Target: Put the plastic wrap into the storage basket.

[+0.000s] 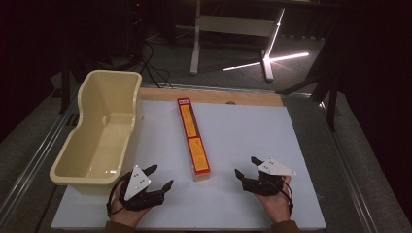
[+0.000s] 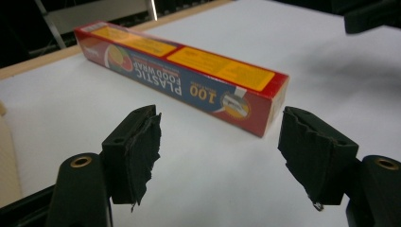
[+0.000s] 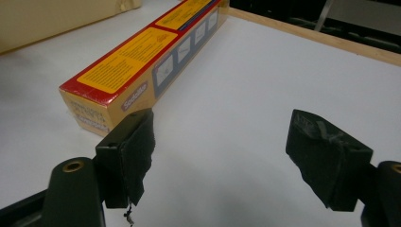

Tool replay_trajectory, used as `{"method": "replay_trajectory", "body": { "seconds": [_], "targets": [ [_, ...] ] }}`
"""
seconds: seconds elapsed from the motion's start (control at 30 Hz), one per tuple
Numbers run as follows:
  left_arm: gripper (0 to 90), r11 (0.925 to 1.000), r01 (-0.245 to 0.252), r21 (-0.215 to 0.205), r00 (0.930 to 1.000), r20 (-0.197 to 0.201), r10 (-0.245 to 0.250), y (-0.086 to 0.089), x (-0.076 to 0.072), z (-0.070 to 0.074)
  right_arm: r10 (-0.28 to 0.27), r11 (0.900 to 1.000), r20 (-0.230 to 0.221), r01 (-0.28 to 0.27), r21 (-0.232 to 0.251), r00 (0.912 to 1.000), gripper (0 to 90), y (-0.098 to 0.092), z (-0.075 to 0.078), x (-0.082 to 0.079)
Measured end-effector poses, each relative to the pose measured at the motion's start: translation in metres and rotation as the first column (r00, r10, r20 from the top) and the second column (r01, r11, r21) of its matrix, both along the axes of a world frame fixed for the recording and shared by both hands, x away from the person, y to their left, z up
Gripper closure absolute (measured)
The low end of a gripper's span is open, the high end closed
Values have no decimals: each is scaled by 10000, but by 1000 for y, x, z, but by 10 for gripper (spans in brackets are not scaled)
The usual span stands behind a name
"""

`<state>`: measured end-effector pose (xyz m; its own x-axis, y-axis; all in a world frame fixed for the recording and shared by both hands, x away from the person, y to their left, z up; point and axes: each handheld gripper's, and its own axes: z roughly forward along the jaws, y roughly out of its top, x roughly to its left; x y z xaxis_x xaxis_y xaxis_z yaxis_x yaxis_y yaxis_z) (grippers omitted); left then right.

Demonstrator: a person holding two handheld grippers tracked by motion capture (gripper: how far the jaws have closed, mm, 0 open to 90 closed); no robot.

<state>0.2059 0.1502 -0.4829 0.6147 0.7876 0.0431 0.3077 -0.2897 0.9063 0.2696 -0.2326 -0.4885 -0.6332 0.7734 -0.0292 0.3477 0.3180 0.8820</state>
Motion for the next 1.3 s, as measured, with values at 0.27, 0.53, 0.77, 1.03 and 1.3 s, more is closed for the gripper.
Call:
{"method": "replay_trajectory", "body": {
  "seconds": [0.27,0.53,0.77,1.03,1.3],
  "targets": [
    [292,9999,9,-143,9999,134,-8,0,-1,0,-35,9999,-163,33,-95,9999,243,3,-1,1],
    [283,9999,34,-152,10000,60,-33,0,0,-1,45,10000,-310,-45,6,9995,272,8,-3,3],
    [285,10000,22,-48,9999,127,-21,-2,-1,-2,359,9990,-284,-351,266,9990,312,15,3,1],
    [285,10000,-24,-86,9998,186,26,-2,-1,-1,762,9971,-156,-760,90,9970,323,31,16,11],
    [287,9999,10,-105,9998,190,-8,-3,-2,-2,1073,9941,-9,-1073,-144,9942,303,62,34,26]
  ]
}}
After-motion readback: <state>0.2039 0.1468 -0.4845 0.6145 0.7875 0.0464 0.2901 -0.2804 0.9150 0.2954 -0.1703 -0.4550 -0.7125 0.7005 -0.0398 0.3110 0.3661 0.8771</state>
